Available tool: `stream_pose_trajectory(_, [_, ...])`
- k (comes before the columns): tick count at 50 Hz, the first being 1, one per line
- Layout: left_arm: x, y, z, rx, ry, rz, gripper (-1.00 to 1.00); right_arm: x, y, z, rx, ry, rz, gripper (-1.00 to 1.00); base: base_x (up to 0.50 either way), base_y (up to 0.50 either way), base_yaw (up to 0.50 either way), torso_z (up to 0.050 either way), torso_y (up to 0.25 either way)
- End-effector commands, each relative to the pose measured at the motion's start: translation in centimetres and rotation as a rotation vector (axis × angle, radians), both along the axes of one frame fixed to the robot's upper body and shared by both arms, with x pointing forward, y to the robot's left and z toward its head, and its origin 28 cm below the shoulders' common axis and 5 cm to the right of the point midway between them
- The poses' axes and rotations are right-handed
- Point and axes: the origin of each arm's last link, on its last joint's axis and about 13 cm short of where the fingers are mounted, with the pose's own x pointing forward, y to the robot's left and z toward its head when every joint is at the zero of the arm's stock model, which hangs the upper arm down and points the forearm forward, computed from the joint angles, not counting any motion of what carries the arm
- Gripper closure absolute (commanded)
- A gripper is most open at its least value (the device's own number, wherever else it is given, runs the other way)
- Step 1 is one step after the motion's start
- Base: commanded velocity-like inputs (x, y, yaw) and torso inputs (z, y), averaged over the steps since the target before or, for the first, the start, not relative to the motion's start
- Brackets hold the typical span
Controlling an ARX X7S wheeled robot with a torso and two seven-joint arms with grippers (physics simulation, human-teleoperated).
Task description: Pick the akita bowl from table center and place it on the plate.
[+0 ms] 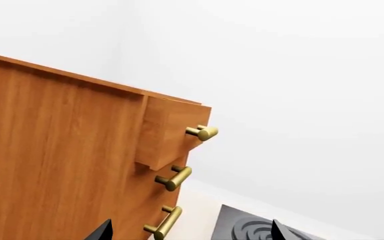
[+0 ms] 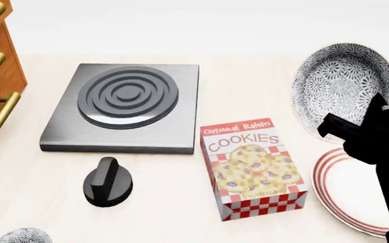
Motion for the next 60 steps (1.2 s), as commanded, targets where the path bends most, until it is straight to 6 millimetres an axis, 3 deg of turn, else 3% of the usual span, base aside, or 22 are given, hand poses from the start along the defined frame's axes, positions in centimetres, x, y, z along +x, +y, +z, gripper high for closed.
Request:
stream_pose_trajectory(1, [0.0,-0.1,0.0,0.001,0.0,-0.004,-1.0,0.4,-1.4,-0.6,0.115,0.07,-0.037,1.0,0.0,0.0,0.0,0.0,0.0])
stream_pose_trajectory(16, [0.0,-0.1,-0.1,-0.001,0.002,-0.01,-1.0,0.8,-2.3,-1.7,0.119,0.199,-0.101,1.0,0.0,0.0,0.0,0.0,0.0])
stream_pose_trajectory(17, [0.0,-0.1,-0.1,-0.001,0.002,-0.009,-1.0,0.6,-2.2,-1.7,0.058,0.194,-0.132,1.0,0.0,0.0,0.0,0.0,0.0])
stream_pose_trajectory(28, [0.0,-0.1,-0.1,-0.001,0.002,-0.009,-1.0,0.6,-2.2,-1.7,0.058,0.194,-0.132,1.0,0.0,0.0,0.0,0.0,0.001])
stream_pose_trajectory(31, [0.0,-0.2,0.0,-0.001,0.002,-0.015,-1.0,0.9,-2.9,0.1,0.231,0.217,-0.042,1.0,0.0,0.0,0.0,0.0,0.0])
stream_pose_trajectory(36, [0.2,-0.3,-0.1,0.002,-0.004,-0.017,-1.0,2.2,-4.1,2.0,0.399,0.26,-0.054,1.0,0.0,0.0,0.0,0.0,0.0])
stream_pose_trajectory(51, [0.2,-0.3,-0.2,0.0,-0.003,-0.007,-1.0,4.8,-5.2,2.6,0.455,0.517,-0.205,1.0,0.0,0.0,0.0,0.0,0.001])
stream_pose_trajectory(60, [0.0,-0.3,-0.3,0.001,-0.01,-0.012,-1.0,6.4,-5.7,3.1,0.469,0.577,-0.205,1.0,0.0,0.0,0.0,0.0,0.0])
